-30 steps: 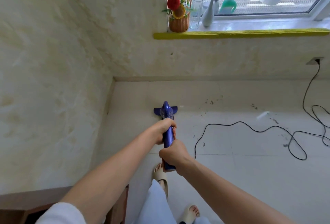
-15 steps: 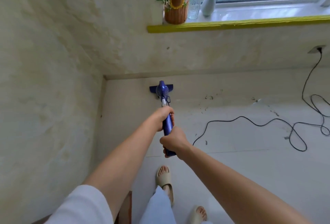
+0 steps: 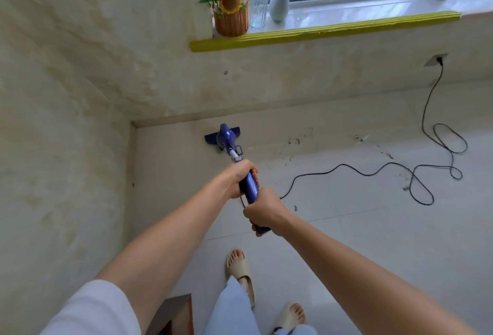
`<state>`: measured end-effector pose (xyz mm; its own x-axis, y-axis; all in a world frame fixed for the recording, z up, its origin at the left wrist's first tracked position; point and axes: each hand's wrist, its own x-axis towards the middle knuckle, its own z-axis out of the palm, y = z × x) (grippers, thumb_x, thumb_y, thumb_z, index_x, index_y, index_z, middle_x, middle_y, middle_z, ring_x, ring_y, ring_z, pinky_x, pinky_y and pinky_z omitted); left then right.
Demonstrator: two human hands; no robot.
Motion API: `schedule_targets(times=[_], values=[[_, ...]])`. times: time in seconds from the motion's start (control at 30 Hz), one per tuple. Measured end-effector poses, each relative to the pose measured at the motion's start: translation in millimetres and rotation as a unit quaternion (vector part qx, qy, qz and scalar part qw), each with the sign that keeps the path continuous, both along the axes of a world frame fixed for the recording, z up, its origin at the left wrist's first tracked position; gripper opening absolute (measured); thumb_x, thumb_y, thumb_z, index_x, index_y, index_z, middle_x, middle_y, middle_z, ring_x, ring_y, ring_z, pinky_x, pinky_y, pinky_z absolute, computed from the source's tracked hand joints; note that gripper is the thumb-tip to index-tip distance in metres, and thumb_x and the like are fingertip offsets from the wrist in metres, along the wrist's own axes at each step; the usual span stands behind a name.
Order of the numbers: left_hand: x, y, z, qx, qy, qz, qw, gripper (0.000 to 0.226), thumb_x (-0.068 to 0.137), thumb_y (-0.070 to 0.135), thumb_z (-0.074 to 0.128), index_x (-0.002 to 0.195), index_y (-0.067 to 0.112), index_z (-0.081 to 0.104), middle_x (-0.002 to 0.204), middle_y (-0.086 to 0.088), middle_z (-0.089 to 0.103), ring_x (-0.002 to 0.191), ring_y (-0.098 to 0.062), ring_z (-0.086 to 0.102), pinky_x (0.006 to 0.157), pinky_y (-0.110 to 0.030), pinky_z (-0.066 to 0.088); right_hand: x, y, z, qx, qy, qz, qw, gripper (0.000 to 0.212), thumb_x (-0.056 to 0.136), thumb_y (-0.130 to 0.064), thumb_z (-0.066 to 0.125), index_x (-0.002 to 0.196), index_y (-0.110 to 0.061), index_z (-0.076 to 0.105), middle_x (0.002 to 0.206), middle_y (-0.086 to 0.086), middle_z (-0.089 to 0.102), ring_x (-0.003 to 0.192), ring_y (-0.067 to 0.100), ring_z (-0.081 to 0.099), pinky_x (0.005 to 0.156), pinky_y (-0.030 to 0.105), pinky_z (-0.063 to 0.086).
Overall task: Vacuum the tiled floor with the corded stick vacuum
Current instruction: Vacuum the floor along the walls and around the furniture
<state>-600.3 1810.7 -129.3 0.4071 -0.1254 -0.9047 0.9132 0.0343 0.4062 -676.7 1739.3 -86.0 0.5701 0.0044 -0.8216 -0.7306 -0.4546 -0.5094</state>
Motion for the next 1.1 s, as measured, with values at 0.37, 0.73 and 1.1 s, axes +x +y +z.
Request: schedule_targets(times=[0.37, 0.73, 1.1], values=[[-100.1, -31.3, 37.8, -0.020, 0.006, 0.029, 0.999, 0.021, 0.084, 0.000, 0.045, 0.065, 0.009, 0.045, 0.041, 0.002, 0.044, 0.033, -0.010, 0.043, 0.046, -0.021, 0.040, -94.7, -37.0, 52.6, -0.002, -0.009, 0.034, 0.999, 0.032, 0.085, 0.006, 0.044, 0.115, -0.006, 0.040, 0.075, 0.010, 0.049, 0.054, 0.016, 0.051, 0.045, 0.026, 0.046], [-189.6, -14.9, 63.9, -0.014, 0.053, -0.073, 0.996, 0.020, 0.084, -0.003, 0.049, 0.070, 0.010, 0.047, 0.048, 0.003, 0.043, 0.040, -0.007, 0.042, 0.044, -0.018, 0.041, -206.1, -10.9, 66.8, 0.217, 0.011, -0.141, 0.966, 0.038, 0.082, 0.007, 0.051, 0.117, -0.004, 0.042, 0.072, 0.008, 0.043, 0.039, 0.013, 0.050, 0.045, 0.027, 0.050], [-141.0, 32.6, 70.7, 0.052, 0.032, -0.189, 0.980, 0.009, 0.090, 0.003, 0.051, 0.083, 0.007, 0.056, 0.054, 0.003, 0.044, 0.042, -0.004, 0.042, 0.046, -0.014, 0.041, -159.0, 63.4, 45.1, 0.262, 0.037, -0.241, 0.934, 0.050, 0.084, 0.007, 0.050, 0.130, -0.008, 0.038, 0.090, 0.013, 0.050, 0.055, 0.016, 0.057, 0.045, 0.027, 0.053]])
